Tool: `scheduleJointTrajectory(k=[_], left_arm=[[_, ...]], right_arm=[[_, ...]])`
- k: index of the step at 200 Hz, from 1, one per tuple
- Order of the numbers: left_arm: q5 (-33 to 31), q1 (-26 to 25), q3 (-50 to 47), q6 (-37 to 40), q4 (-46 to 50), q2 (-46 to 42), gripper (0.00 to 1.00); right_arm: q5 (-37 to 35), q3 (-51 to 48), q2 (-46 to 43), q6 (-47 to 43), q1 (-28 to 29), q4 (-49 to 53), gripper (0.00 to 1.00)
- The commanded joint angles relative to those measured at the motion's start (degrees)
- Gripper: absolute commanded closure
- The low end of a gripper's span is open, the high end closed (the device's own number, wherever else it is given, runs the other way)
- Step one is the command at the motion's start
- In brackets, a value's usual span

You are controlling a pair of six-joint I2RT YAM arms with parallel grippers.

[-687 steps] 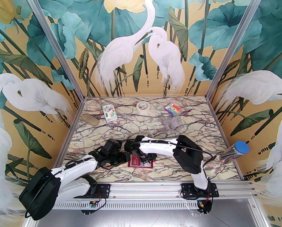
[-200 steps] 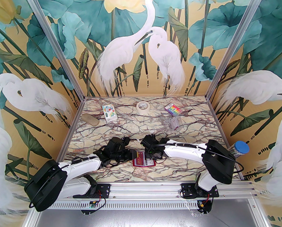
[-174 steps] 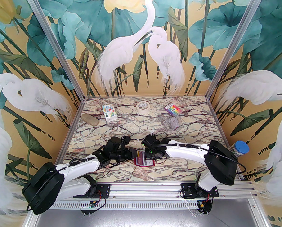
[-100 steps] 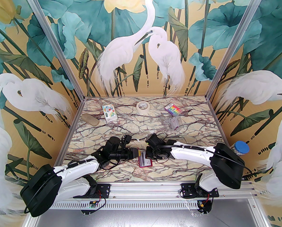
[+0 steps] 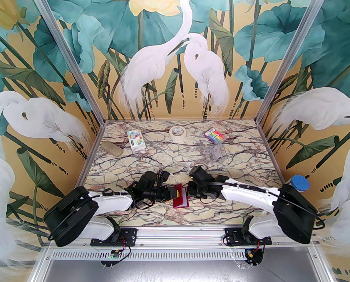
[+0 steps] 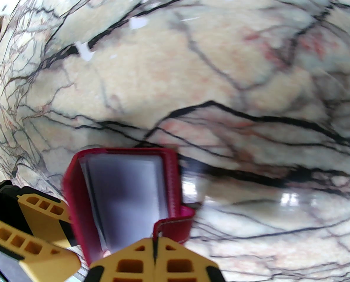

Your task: Put the credit cards into the card holder

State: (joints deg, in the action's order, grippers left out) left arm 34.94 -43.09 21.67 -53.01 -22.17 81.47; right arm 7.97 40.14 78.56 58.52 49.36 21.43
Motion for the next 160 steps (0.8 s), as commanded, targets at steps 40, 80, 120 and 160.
scheduleJointTrajectory(k=[40,80,120,160], left_arm=[[-2.4,-3.5,3.7,-0.2,-2.6,6.8,0.82],[-4.3,-3.6,4.6,1.0,1.9,7.6,0.91],[-6.1,-3.7,5.8,2.7,6.8,7.6,0.96],[-7.1,-3.7,6.1,2.9,8.1,8.0,0.99]], right_arm=[[-0.1,-1.3,-3.2,-1.1,-1.5,3.2,1.0],[0.6,-0.8,-3.6,-2.7,-1.6,3.5,1.0],[3.4,-0.7,-2.9,-4.7,-1.6,1.8,1.0],[6.8,-0.3,-0.8,-8.0,-1.6,0.0,1.0]])
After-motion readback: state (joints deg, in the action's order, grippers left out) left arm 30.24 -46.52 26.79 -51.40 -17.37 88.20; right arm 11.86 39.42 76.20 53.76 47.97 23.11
